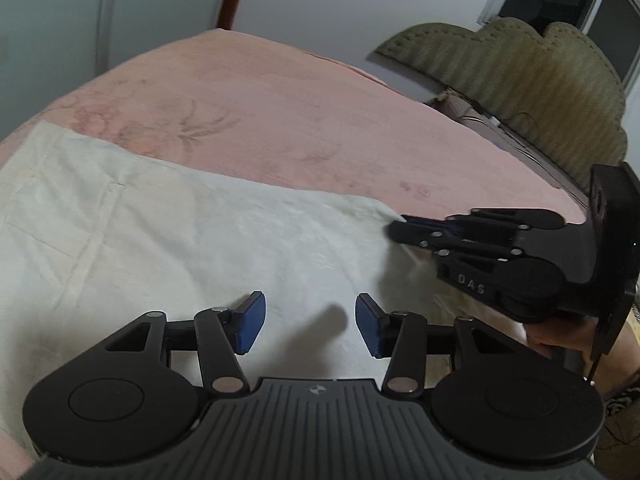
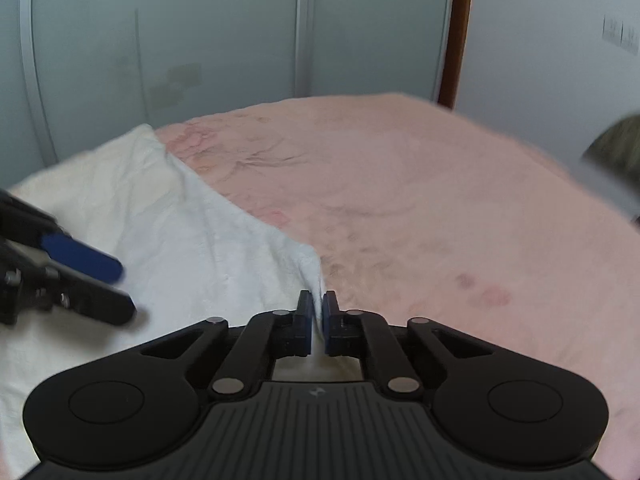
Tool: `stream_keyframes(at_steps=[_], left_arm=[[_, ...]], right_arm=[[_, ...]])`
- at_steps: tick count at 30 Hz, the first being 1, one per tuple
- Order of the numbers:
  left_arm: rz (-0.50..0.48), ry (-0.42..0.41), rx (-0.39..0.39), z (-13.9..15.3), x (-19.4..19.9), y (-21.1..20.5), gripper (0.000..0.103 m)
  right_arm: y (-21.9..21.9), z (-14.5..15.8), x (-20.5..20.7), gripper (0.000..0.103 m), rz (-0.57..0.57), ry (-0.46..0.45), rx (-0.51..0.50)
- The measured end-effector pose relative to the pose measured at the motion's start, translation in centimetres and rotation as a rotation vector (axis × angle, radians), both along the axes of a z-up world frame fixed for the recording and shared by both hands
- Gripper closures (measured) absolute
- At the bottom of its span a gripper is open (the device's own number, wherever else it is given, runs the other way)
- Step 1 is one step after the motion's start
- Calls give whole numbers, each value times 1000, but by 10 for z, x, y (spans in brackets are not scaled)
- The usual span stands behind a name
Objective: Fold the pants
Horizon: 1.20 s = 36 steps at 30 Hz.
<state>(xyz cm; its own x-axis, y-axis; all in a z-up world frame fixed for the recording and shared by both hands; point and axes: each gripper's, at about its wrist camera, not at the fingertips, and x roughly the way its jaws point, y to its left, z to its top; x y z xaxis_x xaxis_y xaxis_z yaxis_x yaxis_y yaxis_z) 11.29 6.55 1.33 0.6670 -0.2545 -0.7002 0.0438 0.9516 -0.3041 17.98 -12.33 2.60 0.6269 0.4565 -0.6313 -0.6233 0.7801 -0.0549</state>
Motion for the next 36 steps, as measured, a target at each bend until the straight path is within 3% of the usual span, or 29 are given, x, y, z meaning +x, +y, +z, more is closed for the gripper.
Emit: stream_keyframes(at_steps=[3, 5, 9, 14, 18, 21, 22, 24, 26, 29, 32, 36], left_arm=[[12, 14, -18, -3, 0, 3, 50], [11, 11, -14, -3, -3, 5, 49], [37, -7, 10, 0, -11, 17, 41], [61, -33, 77, -3, -18, 28, 31], [29, -70, 204, -11, -23, 20, 28], [-30, -126, 365, -20, -31, 2, 13], [-42, -150, 418, -23, -34, -3, 3], [-51, -210, 493, -32, -42, -9, 0], [-54, -234, 504, -37, -47, -10, 0], [-44, -229, 468, -38, -47, -4, 0], [-35, -226, 440, -40, -48, -1, 0], [-31, -241, 435, -40, -51, -1, 0]], right_arm=[[7, -6, 17, 98, -83, -28, -61], [10, -18, 32, 98, -117, 37, -78], [3, -7, 15, 98, -180, 22, -4], [6, 2, -8, 98, -101, 92, 87], [2, -17, 14, 95, -196, 142, 128], [-7, -14, 18, 95, -387, 88, 124], [-10, -8, 9, 95, -401, 52, 150], [-15, 3, -9, 94, -352, 51, 234], [-10, 8, -26, 88, -246, 106, 280], [8, -6, -41, 62, -133, 184, 263], [23, -25, -36, 62, -172, 150, 224], [27, -15, -40, 61, -271, 109, 210]])
